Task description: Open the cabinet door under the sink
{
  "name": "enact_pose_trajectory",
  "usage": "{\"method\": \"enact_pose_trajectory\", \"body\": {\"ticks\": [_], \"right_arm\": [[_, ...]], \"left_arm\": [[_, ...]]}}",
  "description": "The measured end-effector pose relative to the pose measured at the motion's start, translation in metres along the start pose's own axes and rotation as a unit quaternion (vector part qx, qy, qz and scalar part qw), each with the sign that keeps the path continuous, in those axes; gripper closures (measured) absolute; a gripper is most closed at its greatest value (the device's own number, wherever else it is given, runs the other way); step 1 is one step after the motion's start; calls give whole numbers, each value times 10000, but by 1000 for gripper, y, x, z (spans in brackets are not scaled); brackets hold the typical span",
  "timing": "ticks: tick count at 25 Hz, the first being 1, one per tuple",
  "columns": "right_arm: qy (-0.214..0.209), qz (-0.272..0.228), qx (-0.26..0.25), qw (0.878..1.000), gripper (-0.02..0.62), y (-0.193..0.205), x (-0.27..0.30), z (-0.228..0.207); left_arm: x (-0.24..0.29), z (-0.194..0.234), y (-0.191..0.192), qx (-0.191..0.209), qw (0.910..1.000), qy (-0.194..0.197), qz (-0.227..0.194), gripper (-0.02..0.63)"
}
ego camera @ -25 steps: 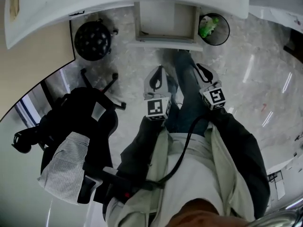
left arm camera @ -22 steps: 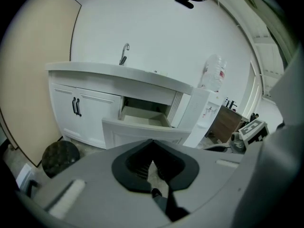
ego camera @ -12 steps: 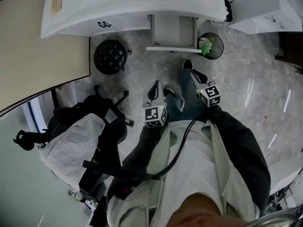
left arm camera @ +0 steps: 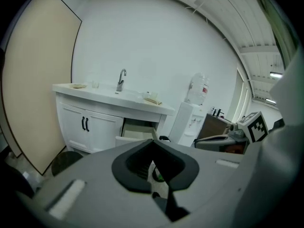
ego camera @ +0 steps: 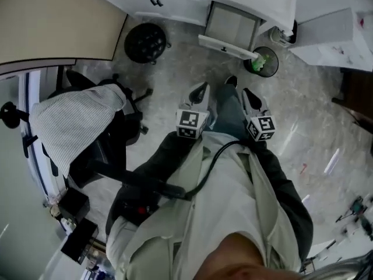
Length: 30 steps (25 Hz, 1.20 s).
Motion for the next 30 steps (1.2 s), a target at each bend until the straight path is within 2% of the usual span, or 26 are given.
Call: {"method": "enact_pose_trajectory", "body": {"ticks": [5, 9, 15, 20, 30], "right_arm": [[-325, -415, -28, 9986, 574, -23, -23, 13], [-737, -388, -93, 9965, 574, -37, -30, 18], [-1218, -122, -944, 9880, 574, -47, -43, 28], [-1303, 58, -840, 9879, 574, -40, -62, 15], [-1375, 83, -833, 9870, 574, -35, -73, 6]], "left_arm": [[-21, -2, 6, -170, 9994, -293, 114, 600], [-30, -2, -7, -256, 9975, -657, -40, 600], [-23, -36, -21, -71, 9979, -647, -21, 600], [-25, -53, -20, -151, 9971, -747, -23, 600], [-29, -63, -10, -347, 9949, -951, -2, 600]]}}
Point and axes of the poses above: the fingertips, and each gripper's own axes: x forward along the fingers, z to its left, y out of its underside, the point moved 6 cm from there along -x, backward along the fingers, and after that the axes turned 8 degrees about x, right-handed, at the moved point
